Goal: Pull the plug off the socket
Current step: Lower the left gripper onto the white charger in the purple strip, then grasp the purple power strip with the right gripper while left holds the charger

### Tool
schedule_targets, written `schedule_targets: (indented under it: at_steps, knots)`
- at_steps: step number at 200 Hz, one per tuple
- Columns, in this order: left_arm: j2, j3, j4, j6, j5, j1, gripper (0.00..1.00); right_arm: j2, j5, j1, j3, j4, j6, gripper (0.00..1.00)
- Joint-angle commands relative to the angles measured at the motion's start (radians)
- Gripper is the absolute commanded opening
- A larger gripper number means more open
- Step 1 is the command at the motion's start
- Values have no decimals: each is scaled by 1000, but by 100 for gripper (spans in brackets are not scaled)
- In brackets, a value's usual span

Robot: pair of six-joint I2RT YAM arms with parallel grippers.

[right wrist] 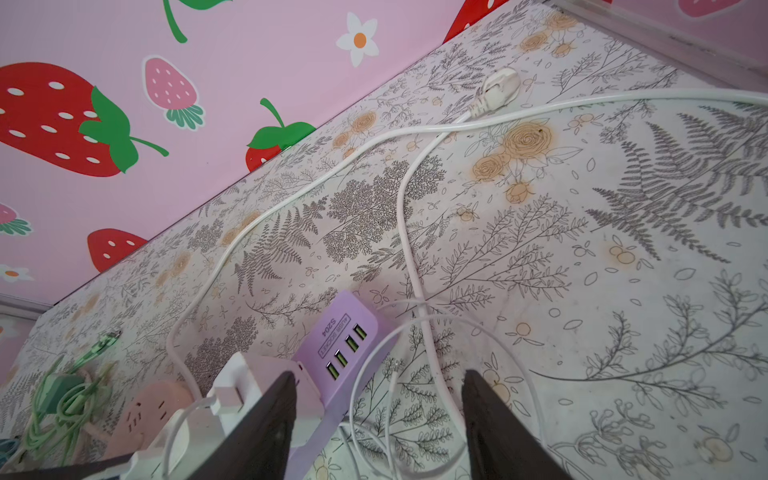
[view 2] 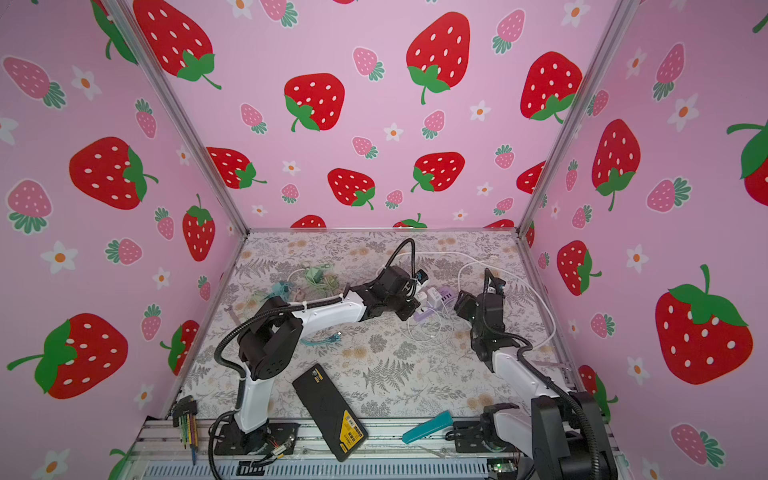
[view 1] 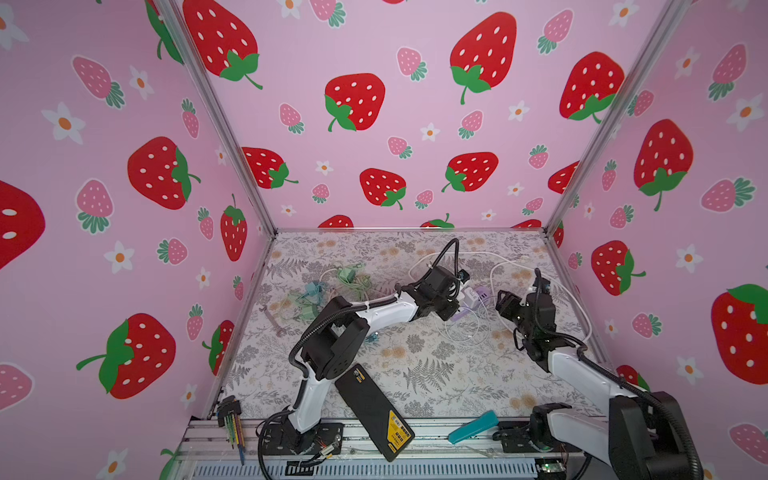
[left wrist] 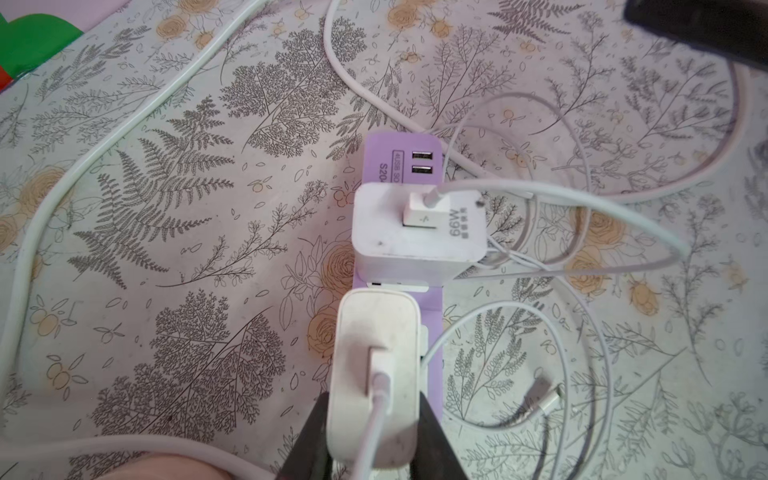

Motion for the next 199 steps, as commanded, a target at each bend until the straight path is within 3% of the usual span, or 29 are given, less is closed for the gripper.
schedule_targets:
  at_steps: [1,44,78,118,169,199]
  knots:
    - [-55,-62,23,-14,-35,-4,14,34,-34,-7,10,16,16,65]
    - [-132,-160,29,-13,-34,-7,14,131,-111,-7,55,16,-10,65]
    - [-179,-210,12,-30,-50,-7,14,218,-276,-7,73,87,-33,65]
    - [-197,-262,38,-49,-56,-6,14,328,-368,-5,121,101,-50,65]
    - [-185,-264,53,-69,-68,-9,22,376,-332,33,179,52,-102,64]
    - [-178,-227,11,-53,2,-8,34,411,-270,76,246,-33,-148,64]
